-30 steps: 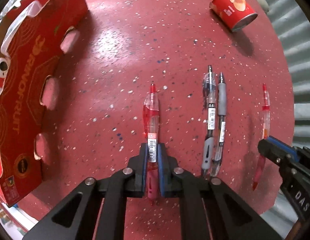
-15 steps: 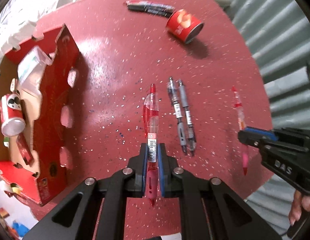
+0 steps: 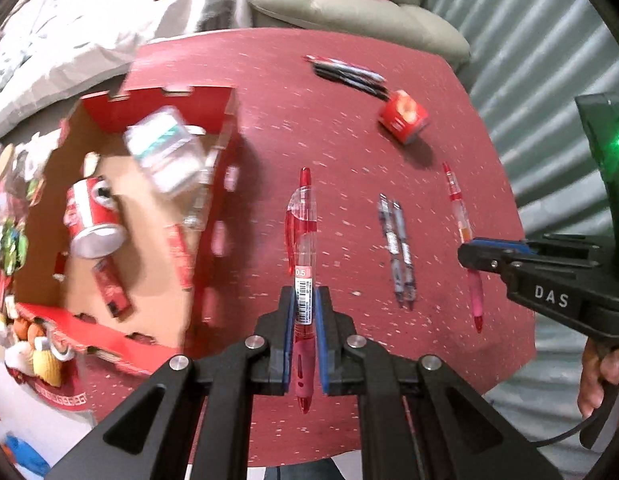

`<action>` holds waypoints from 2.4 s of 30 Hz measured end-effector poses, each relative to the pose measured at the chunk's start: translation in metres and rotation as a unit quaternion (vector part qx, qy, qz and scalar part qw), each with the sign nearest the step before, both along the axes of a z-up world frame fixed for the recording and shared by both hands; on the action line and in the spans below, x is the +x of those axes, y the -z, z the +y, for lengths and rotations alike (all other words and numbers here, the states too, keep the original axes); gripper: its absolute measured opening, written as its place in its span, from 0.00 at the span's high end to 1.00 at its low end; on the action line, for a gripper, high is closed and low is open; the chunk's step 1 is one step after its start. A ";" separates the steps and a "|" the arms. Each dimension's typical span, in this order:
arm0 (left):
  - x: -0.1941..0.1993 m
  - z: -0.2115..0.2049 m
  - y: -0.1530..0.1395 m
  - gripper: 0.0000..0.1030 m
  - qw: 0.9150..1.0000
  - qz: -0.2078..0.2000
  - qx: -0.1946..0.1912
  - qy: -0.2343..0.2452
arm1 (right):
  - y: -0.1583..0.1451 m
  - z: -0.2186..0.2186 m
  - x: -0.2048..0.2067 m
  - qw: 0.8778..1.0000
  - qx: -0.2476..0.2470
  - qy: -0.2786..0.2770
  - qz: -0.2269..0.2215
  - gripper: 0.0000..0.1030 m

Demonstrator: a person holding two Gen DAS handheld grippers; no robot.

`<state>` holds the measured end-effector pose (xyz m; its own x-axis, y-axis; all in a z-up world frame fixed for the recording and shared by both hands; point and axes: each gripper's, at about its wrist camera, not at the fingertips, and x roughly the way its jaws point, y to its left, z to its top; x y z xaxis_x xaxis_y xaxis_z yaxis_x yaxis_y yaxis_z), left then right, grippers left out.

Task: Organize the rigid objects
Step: 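Lift both red pens and carry them over the cardboard box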

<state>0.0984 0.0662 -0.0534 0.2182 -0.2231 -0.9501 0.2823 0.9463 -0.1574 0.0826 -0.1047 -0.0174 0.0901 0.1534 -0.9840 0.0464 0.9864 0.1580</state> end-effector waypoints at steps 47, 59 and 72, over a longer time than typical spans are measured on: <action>0.070 0.192 0.053 0.90 0.983 0.008 0.046 -0.175 | 0.031 0.257 0.101 0.981 0.048 -0.187 0.024 0.89; 0.080 0.179 0.084 0.90 0.984 0.040 0.060 -0.162 | 0.071 0.260 0.111 0.981 0.041 -0.174 0.068 0.89; 0.079 0.174 0.105 0.87 0.982 0.064 0.086 -0.152 | 0.092 0.261 0.113 0.979 0.030 -0.182 0.090 0.89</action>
